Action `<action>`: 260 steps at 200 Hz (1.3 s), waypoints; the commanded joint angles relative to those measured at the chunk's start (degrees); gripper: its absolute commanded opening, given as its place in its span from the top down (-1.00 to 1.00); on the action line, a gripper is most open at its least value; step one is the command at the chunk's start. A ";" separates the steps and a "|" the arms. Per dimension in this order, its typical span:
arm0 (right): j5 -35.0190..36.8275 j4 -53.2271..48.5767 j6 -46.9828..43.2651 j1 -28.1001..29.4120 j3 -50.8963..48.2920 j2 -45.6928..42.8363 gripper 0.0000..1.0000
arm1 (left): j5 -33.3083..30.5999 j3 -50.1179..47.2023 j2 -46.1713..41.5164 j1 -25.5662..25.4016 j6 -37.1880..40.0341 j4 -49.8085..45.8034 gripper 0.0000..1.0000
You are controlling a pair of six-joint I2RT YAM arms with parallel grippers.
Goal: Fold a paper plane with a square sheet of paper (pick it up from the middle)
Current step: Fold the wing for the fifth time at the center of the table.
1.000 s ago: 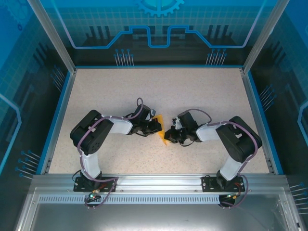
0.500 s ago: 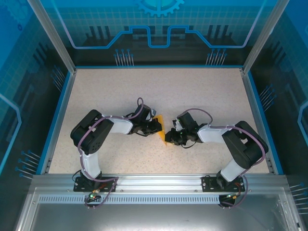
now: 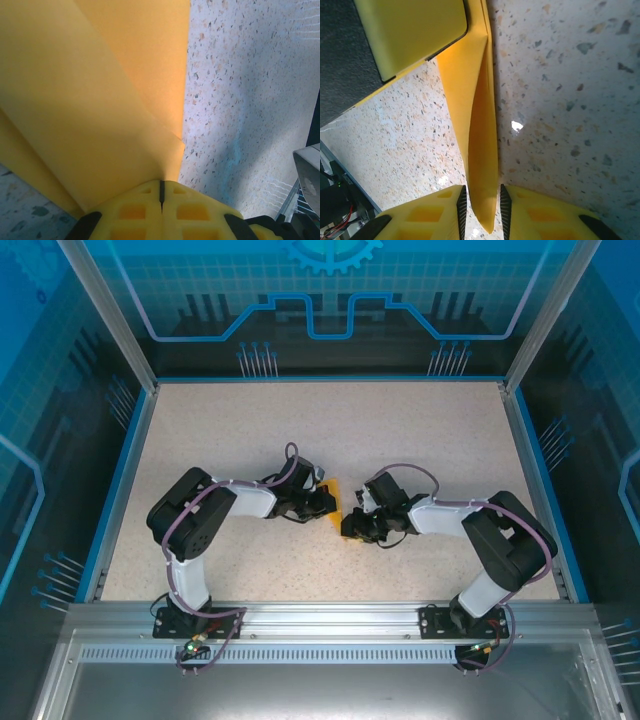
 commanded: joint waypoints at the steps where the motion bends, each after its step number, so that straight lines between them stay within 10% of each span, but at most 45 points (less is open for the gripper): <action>1: 0.56 -1.88 -1.28 0.72 1.63 -1.70 0.41 | -0.55 0.49 1.77 0.04 1.39 -3.26 1.00; 260: 2.24 -7.76 -4.73 0.26 6.85 4.10 0.40 | 0.33 0.20 2.21 0.02 1.91 -3.11 1.00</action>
